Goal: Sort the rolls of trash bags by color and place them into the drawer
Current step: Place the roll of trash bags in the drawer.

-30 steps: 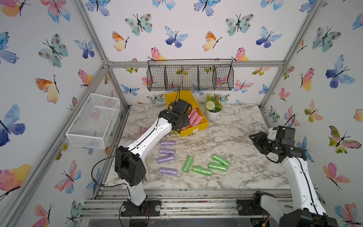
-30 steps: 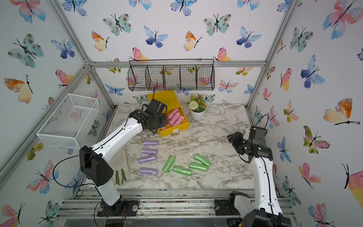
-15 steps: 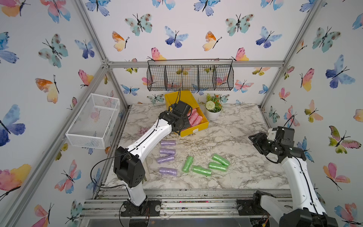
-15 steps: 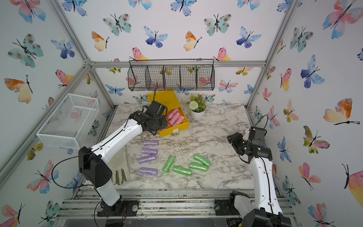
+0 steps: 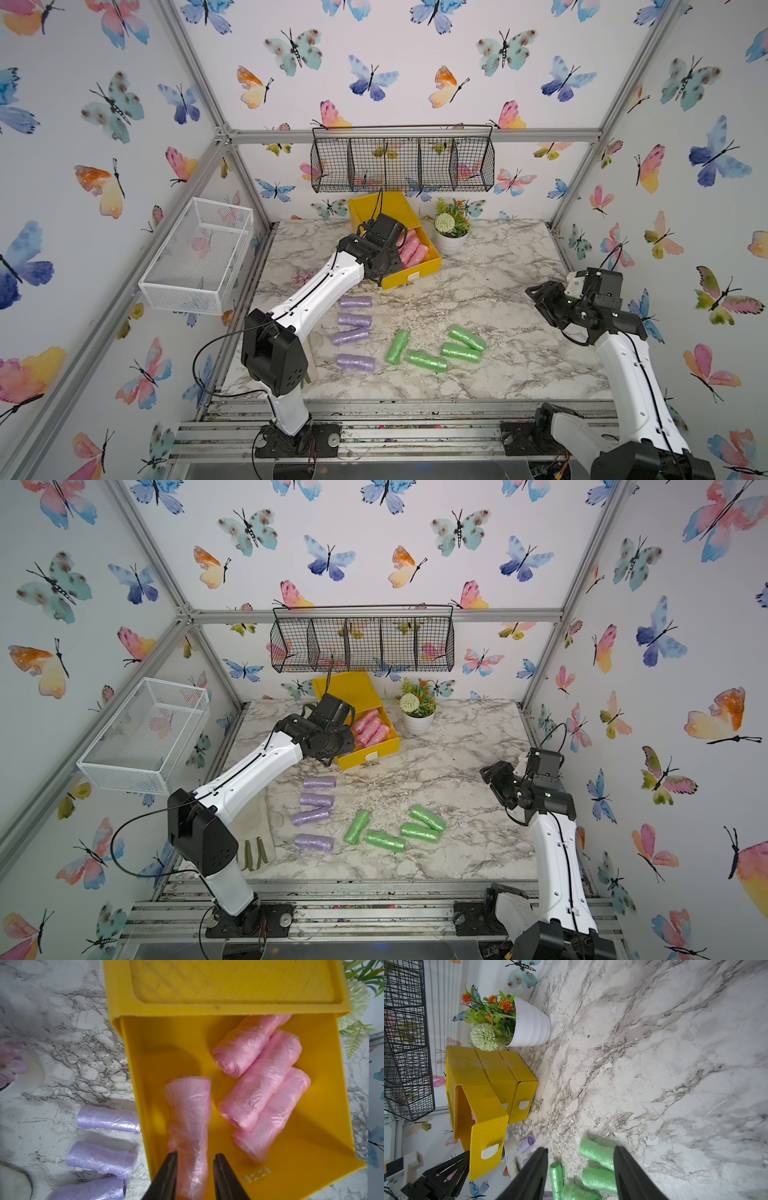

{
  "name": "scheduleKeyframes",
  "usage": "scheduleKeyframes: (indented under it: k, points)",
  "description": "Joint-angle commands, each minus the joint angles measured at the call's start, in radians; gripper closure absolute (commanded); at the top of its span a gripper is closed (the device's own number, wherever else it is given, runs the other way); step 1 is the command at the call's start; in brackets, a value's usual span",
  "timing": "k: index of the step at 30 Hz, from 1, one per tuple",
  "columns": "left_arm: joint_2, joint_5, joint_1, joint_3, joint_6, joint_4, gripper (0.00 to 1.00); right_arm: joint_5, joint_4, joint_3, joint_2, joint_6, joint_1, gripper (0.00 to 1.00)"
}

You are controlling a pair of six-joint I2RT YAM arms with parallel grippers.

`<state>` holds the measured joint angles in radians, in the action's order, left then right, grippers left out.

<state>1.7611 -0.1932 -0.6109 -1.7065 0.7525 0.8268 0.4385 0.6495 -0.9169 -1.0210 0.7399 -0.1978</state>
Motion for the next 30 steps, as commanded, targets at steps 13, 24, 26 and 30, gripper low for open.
scheduleKeyframes:
  k: [13,24,26,30]
  points:
    - [-0.043,-0.008,-0.006,-0.019,-0.039,-0.014,0.63,-0.016,-0.017,0.009,0.008,-0.013,-0.005,0.44]
    - [-0.273,-0.093,-0.009,0.059,-0.175,-0.143,0.51,0.132,-0.136,-0.004,0.096,-0.074,-0.006,0.43]
    - [-0.275,-0.126,0.022,0.050,-0.196,-0.119,0.48,0.121,-0.189,-0.009,0.152,-0.071,-0.006,0.43]
    - [-0.242,-0.072,0.106,0.034,-0.232,-0.108,0.47,0.155,-0.173,-0.038,0.136,-0.092,-0.006,0.43]
